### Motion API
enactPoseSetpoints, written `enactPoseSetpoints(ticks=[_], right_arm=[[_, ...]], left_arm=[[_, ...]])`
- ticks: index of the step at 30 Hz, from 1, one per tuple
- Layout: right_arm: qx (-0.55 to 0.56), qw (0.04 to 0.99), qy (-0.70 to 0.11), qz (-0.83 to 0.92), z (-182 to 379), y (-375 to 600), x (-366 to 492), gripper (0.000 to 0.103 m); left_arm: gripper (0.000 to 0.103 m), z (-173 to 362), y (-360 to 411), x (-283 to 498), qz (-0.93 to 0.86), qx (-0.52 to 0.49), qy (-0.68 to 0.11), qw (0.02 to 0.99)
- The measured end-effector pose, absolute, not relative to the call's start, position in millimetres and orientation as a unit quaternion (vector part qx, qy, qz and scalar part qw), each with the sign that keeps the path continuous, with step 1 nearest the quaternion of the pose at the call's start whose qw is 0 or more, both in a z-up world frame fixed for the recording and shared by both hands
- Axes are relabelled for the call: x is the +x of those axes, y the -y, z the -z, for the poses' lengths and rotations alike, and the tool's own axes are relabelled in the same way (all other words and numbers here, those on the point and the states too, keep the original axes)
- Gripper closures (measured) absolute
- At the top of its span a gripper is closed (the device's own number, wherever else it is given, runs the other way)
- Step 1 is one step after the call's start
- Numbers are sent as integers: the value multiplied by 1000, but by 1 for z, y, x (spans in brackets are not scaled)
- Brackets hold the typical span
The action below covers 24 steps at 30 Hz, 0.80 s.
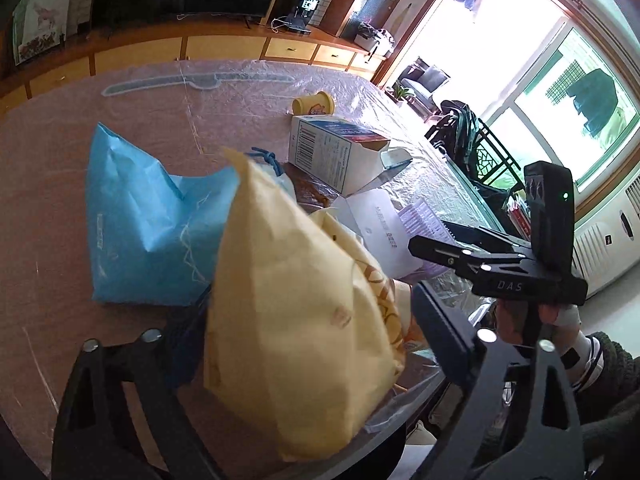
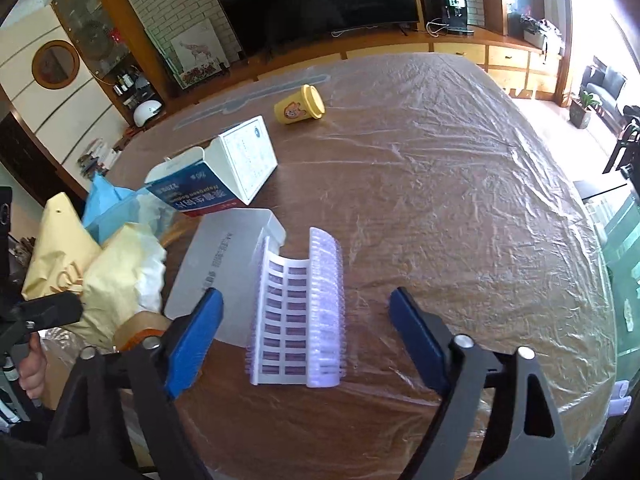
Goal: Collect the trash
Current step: 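Grasp the yellow paper bag with the left tool while the right tool grasps the white slotted plastic piece, then carry the yellow bag and white slotted piece over the trash bin with both tools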
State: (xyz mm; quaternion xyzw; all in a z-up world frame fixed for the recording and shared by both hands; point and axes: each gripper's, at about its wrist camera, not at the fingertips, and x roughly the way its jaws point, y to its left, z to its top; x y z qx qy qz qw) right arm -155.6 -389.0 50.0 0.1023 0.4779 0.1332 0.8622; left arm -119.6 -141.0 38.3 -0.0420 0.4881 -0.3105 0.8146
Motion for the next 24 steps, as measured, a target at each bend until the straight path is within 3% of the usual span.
enactPoseSetpoints(ticks=[2,5,8,14,24], right_arm=[[112,859,-480,-141,-50,391,-156,35],[132,853,-481,-155,-53,394,-154,53],[119,859,-476,-144,-60,390,-154,60],[116,866,-461,-155,-73,388,-156,60],[108,871,-455,-148,-79,378,-161,60]], left_arm=[[23,-37,138,-119,310,-43,-489,814],[26,-37,134,-119,313,-55,-488,813],[34,-39,131,-120,314,-60,-482,816],[42,-50,124,-123,318,-74,-463,824],[42,-61,107,-128,314,-90,-441,836]])
